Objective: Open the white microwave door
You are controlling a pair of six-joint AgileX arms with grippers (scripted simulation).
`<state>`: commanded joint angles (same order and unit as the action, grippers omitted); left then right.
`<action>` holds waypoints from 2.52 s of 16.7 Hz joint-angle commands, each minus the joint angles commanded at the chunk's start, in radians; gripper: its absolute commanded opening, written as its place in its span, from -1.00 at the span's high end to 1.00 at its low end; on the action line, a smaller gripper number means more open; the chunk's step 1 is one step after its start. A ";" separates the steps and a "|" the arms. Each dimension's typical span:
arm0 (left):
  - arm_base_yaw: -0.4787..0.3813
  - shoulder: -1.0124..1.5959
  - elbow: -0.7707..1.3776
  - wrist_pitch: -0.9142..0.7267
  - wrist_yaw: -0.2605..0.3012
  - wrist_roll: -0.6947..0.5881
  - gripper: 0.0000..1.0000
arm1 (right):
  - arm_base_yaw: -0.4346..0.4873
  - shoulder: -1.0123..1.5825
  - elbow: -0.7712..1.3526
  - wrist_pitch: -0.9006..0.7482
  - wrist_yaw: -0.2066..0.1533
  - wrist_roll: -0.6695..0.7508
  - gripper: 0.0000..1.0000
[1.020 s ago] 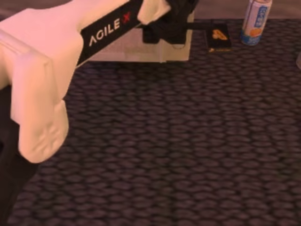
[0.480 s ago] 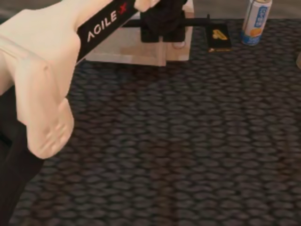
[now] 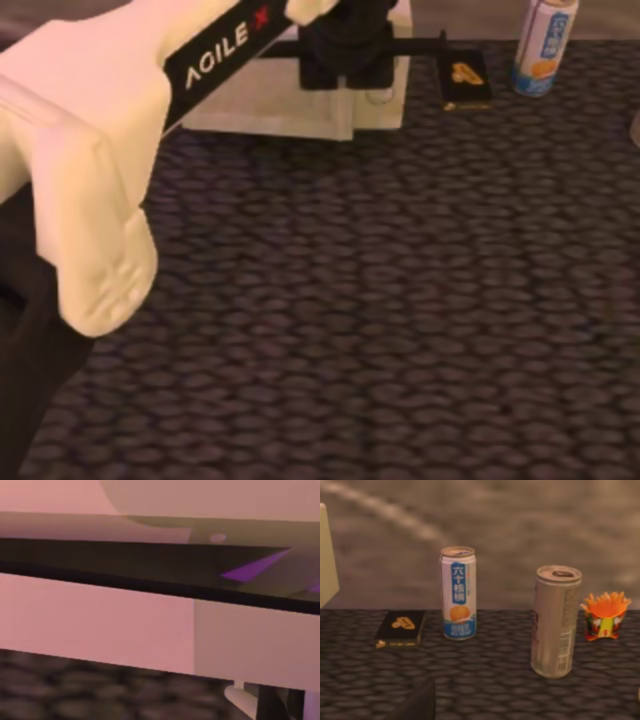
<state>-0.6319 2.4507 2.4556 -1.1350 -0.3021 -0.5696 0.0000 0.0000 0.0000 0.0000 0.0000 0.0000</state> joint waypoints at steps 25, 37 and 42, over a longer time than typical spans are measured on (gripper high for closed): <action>0.005 -0.149 -0.267 0.144 0.042 0.094 1.00 | 0.000 0.000 0.000 0.000 0.000 0.000 -1.00; 0.005 -0.152 -0.271 0.146 0.043 0.096 1.00 | 0.000 0.000 0.000 0.000 0.000 0.000 -1.00; 0.005 -0.152 -0.271 0.146 0.043 0.096 1.00 | 0.000 0.000 0.000 0.000 0.000 0.000 -1.00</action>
<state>-0.6267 2.2988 2.1846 -0.9890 -0.2594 -0.4740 0.0000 0.0000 0.0000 0.0000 0.0000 0.0000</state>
